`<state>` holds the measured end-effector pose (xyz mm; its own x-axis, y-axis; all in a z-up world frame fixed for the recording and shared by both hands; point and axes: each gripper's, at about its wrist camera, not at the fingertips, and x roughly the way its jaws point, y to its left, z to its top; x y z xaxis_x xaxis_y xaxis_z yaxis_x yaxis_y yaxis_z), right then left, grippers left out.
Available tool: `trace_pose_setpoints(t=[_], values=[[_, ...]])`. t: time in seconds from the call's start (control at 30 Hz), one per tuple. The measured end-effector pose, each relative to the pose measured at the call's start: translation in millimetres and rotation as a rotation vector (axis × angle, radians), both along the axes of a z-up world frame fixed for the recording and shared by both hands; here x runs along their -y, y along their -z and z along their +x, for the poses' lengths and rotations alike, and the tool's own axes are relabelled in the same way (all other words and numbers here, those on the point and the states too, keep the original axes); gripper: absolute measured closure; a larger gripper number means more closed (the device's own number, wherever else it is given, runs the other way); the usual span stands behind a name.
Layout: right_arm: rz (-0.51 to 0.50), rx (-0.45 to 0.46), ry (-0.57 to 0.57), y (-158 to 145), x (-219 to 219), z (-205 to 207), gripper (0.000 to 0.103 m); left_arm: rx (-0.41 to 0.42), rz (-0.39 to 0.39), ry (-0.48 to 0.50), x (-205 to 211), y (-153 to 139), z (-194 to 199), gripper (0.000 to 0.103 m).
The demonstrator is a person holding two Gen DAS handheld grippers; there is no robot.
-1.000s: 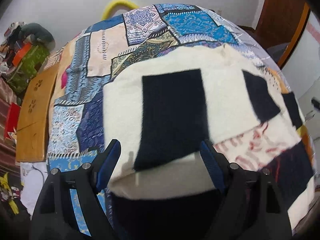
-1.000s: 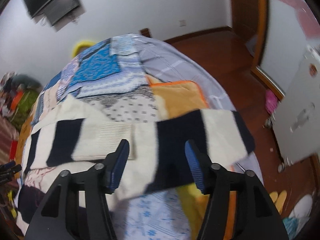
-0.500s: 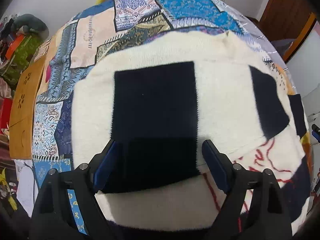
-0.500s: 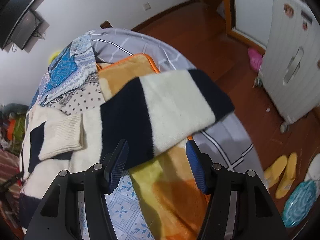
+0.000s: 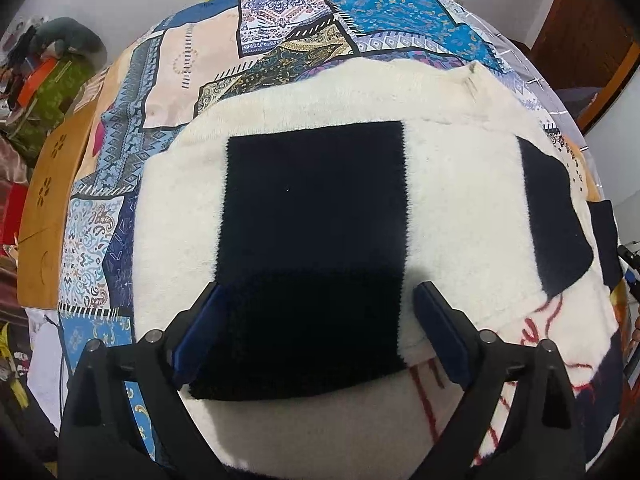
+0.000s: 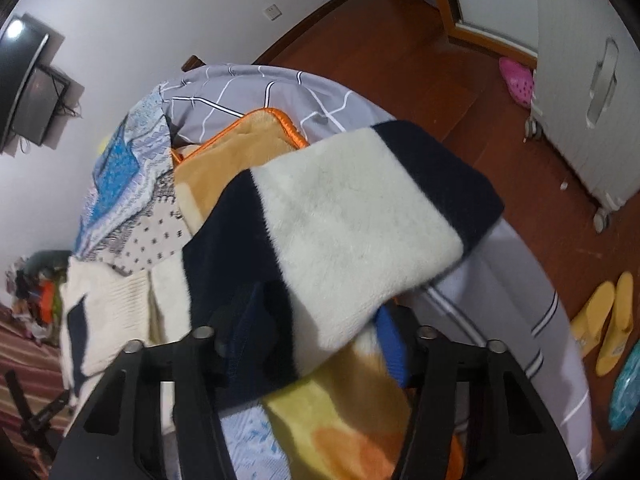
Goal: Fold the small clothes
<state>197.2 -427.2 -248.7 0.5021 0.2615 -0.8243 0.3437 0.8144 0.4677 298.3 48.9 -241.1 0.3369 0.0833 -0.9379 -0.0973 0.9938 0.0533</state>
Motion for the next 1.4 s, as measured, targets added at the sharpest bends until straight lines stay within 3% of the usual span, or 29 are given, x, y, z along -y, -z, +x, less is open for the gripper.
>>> trace_pose_setpoints(t=[0.13,0.3,0.63,0.8,1.07,1.27,1.4], values=[[-0.036,0.001,0.011,-1,2,8,0.08,0.004,0.013,0.003,3,0,1,0.008],[-0.047,0.048,0.015,-16,4,8,0.092,0.001,0.019,0.013,4,-3,0,0.008],[-0.046,0.227,-0.056,-85,-25,12,0.096,0.021,0.016,0.077,17,-18,-9,0.008],[-0.083,0.306,-0.129,-118,-54,16,0.096,0.065,0.035,0.12,23,-35,-19,0.008],[-0.105,0.425,-0.266,-171,-108,21,0.096,0.145,-0.018,0.112,12,-67,-39,0.008],[-0.099,0.48,-0.365,-192,-154,24,0.096,0.188,-0.019,0.102,1,-80,-53,0.008],[-0.099,0.485,-0.442,-191,-193,28,0.096,0.209,-0.019,0.1,-7,-85,-65,0.008]])
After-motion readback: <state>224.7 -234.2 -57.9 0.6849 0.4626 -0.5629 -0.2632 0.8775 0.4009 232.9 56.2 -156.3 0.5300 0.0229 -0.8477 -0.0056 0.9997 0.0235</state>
